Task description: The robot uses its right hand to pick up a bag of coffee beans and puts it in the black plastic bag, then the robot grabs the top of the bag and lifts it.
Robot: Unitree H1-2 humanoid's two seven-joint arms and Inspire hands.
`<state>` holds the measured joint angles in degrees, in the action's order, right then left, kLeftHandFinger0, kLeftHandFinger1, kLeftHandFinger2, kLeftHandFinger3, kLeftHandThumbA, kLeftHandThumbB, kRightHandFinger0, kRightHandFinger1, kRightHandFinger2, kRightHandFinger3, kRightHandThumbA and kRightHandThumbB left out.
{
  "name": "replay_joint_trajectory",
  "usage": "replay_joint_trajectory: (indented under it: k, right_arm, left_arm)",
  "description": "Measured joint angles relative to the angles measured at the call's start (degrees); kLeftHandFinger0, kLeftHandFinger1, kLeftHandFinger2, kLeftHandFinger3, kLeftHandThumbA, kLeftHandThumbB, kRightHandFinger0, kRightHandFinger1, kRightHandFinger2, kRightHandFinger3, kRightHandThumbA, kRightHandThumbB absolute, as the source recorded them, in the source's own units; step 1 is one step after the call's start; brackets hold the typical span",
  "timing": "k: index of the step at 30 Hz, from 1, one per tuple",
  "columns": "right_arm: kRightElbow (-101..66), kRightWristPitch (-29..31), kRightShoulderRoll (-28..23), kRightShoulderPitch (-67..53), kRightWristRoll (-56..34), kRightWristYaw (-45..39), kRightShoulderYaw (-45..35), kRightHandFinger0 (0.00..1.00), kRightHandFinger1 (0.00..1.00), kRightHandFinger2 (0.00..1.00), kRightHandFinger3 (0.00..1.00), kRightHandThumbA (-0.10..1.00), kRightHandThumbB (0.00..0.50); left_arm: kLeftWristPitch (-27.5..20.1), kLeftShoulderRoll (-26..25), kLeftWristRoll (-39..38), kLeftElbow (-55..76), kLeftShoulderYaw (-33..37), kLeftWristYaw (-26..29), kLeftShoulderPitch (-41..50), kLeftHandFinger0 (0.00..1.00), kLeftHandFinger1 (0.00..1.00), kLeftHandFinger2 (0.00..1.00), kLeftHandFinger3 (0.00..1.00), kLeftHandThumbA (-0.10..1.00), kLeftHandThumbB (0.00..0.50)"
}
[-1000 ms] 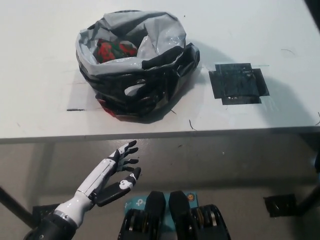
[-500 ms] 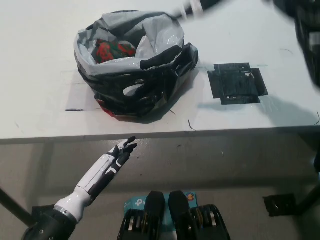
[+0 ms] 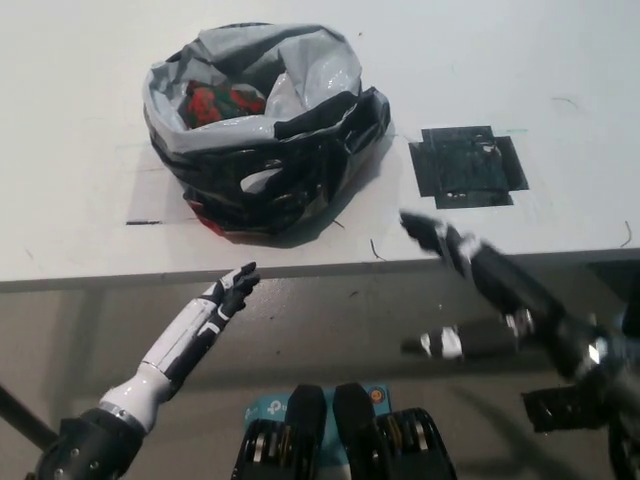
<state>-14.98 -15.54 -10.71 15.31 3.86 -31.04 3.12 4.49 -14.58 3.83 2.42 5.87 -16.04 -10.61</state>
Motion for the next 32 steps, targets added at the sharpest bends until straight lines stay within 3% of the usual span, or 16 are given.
replay_joint_trajectory:
  k: [2,4,5,8,14,22,32]
  right_arm:
    - [0.4,1.8,0.9,-2.9,0.0,1.0,-0.9,1.0,1.0,1.0,1.0,1.0,0.312]
    - [1.5,4.0,1.7,-4.7,0.0,2.0,-1.8,1.0,1.0,1.0,1.0,1.0,0.258]
    - [1.8,4.6,1.9,-5.2,0.0,2.3,-2.0,1.0,1.0,1.0,1.0,1.0,0.286]
    - [3.1,6.9,3.1,-7.0,0.0,3.5,-2.7,1.0,1.0,1.0,1.0,1.0,0.284]
    - [6.5,12.0,5.3,-10.7,0.0,5.4,-3.9,1.0,1.0,1.0,1.0,1.0,0.281]
    - [10.2,19.1,6.8,-14.1,-0.1,8.2,-5.5,1.0,1.0,1.0,1.0,1.0,0.299]
    - [13.3,27.6,6.9,-16.0,-0.1,11.7,-6.1,1.0,1.0,1.0,1.0,0.99,0.33]
  left_arm:
    - [-0.3,0.0,-0.1,-0.1,-0.4,0.1,0.1,1.0,1.0,1.0,1.0,1.0,0.111]
    - [-0.7,0.2,-0.1,-0.1,-0.8,0.1,0.6,1.0,1.0,1.0,1.0,1.0,0.114]
    - [-0.9,0.3,-0.1,-0.1,-0.9,0.2,0.9,1.0,1.0,1.0,1.0,1.0,0.115]
    - [-1.3,0.7,-0.2,0.0,-1.1,0.2,2.5,1.0,1.0,1.0,1.0,1.0,0.17]
    - [-2.1,1.0,-0.6,0.0,-2.2,0.3,7.6,1.0,1.0,1.0,1.0,1.0,0.191]
    - [-3.4,1.1,-1.0,1.1,-3.9,0.3,12.1,1.0,1.0,1.0,1.0,1.0,0.165]
    - [-6.7,1.8,-1.1,1.7,-4.6,0.5,13.5,1.0,1.0,1.0,1.0,1.0,0.171]
